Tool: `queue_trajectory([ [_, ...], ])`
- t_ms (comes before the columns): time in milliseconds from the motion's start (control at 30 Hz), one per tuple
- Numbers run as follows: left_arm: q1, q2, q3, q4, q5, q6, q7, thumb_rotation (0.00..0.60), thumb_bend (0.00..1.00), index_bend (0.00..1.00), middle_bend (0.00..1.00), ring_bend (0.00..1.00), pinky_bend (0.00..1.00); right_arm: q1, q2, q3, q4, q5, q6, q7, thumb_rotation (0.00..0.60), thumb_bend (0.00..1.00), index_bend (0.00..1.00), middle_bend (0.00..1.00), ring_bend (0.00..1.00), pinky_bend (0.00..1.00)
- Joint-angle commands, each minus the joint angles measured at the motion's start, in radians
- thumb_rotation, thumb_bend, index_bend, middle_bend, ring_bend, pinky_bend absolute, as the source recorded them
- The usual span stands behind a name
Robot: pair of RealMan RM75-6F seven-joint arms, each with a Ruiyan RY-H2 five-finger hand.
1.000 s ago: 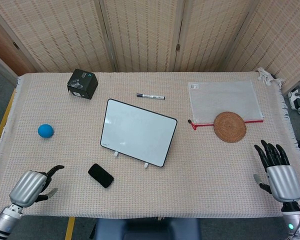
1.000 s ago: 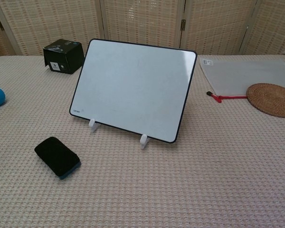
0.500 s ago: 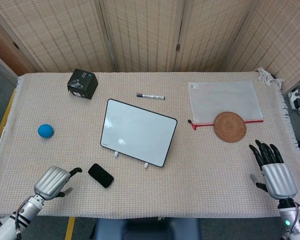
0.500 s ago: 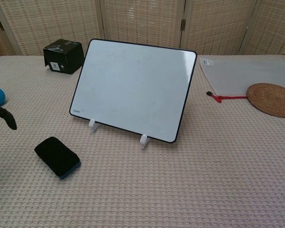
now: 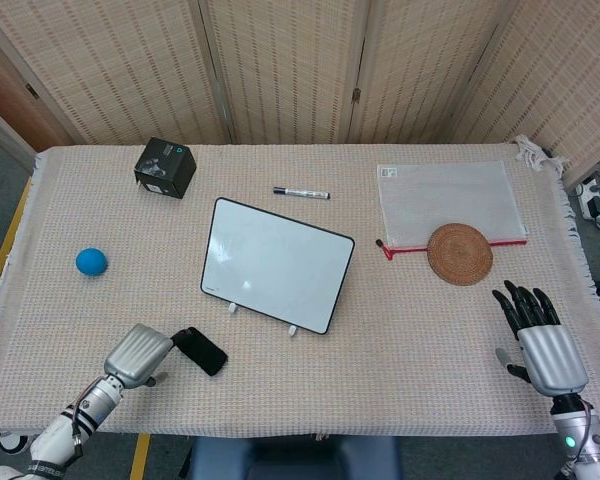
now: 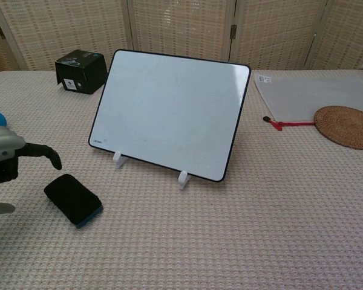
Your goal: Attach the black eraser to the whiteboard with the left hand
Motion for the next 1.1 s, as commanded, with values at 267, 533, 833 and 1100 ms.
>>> queue_trajectory([
  [267, -0.072, -0.090, -0.010, 0.052, -0.068, -0.046, 0.053, 0.600, 0.29, 0.31, 1.00, 0.87, 1.00, -0.008, 0.006, -0.009, -0.007, -0.023, 0.023, 0.009, 0.600, 0.32, 0.00, 0.00, 0.00, 0.00],
  [533, -0.098, -0.107, 0.004, 0.064, -0.135, -0.042, 0.120, 0.600, 0.29, 0.31, 1.00, 0.88, 1.00, -0.013, 0.010, -0.010, -0.008, -0.024, 0.029, 0.016, 0.600, 0.32, 0.00, 0.00, 0.00, 0.00],
  [833, -0.126, -0.141, 0.015, 0.081, -0.178, -0.034, 0.144, 0.600, 0.29, 0.29, 1.00, 0.88, 1.00, -0.016, 0.013, -0.013, -0.013, -0.029, 0.035, 0.020, 0.600, 0.32, 0.00, 0.00, 0.00, 0.00],
  [1100, -0.149, -0.160, 0.027, 0.113, -0.195, -0.042, 0.132, 0.600, 0.29, 0.30, 1.00, 0.88, 1.00, -0.022, 0.017, -0.014, -0.014, -0.036, 0.049, 0.028, 0.600, 0.32, 0.00, 0.00, 0.00, 0.00],
])
